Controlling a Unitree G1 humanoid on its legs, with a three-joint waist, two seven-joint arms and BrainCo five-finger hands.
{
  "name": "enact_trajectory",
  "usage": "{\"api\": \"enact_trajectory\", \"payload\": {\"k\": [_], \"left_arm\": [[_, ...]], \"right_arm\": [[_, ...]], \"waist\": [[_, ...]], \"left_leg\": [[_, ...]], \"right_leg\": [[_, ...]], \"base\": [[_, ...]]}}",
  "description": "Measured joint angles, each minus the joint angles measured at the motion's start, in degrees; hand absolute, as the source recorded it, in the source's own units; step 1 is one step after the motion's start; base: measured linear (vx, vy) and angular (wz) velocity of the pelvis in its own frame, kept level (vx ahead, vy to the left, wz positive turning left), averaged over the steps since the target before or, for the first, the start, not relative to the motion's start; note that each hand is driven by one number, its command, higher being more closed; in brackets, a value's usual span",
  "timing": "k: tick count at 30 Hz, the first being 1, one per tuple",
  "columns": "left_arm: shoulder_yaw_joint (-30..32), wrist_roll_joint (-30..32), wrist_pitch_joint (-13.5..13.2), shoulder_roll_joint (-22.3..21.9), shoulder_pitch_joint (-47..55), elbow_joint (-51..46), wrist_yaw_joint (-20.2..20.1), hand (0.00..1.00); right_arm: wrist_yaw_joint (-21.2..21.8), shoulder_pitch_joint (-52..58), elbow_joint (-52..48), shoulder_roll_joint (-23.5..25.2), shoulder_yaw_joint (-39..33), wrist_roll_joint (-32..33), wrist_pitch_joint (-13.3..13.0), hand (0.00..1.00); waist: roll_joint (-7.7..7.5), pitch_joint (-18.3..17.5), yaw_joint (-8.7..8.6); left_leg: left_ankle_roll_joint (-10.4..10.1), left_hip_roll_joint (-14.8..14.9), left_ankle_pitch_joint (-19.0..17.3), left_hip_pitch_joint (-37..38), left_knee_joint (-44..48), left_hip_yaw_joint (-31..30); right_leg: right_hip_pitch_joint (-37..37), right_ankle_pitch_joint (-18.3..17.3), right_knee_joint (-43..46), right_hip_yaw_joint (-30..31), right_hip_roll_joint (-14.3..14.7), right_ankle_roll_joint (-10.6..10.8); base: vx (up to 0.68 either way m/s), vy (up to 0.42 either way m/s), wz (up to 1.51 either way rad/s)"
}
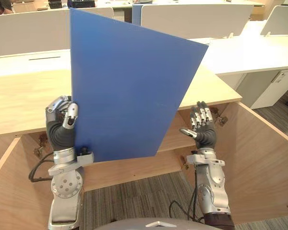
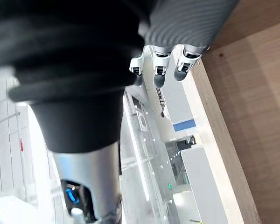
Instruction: Walk over to the cabinet, pick up the folder, carry it to the office cabinet, place the folder inside the office cabinet, then close the office cabinet door
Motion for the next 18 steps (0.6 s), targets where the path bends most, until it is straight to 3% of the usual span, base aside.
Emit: {"api": "enact_trajectory", "payload": {"k": [18], "left_arm": [[-3.7,3.2,0.0,1.1,-3.2,4.4,-0.9,1.00]], "right_arm": [[5.9,-3.1,-0.7,-0.3,10.1,2.9,1.7,0.00]], "waist": [[-0.30,0.1,-0.13]], "left_leg": [[0.0,0.0,0.0,0.0,0.0,1.1]], "right_leg": [[-0.4,0.3,-0.4,1.2,0.0,-0.4]], "base": [[0.00,0.002,-0.03]]}}
